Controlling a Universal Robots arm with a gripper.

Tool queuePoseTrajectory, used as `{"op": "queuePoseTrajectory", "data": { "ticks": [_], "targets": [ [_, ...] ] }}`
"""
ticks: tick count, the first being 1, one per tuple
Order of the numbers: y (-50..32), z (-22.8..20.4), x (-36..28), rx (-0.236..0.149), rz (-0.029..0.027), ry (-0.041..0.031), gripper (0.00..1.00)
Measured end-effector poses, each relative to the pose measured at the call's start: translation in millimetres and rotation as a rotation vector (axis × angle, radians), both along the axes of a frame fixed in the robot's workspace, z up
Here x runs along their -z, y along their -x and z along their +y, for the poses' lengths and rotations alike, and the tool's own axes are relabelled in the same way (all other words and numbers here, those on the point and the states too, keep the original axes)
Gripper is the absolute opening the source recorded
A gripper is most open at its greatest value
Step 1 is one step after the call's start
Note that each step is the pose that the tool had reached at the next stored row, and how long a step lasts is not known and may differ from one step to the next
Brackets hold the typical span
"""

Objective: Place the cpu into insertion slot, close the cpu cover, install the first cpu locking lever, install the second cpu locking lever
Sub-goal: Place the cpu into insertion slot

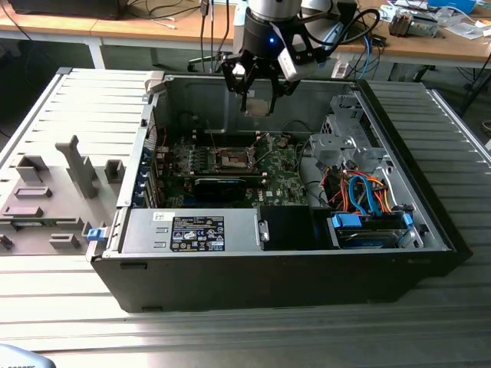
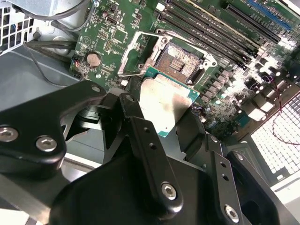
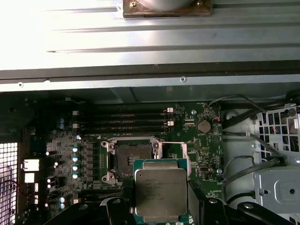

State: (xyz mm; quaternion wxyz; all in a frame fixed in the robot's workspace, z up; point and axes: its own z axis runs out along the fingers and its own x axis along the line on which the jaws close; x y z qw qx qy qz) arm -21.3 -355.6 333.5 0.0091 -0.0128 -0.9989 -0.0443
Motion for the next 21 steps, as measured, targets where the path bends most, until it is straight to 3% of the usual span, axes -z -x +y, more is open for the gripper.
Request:
{"op": "queuePoseTrajectory", "data": {
  "ticks": [21],
  "targets": [
    [0.0,0.0,7.5,0.000,0.0000,0.0000,0.54]
  ]
}}
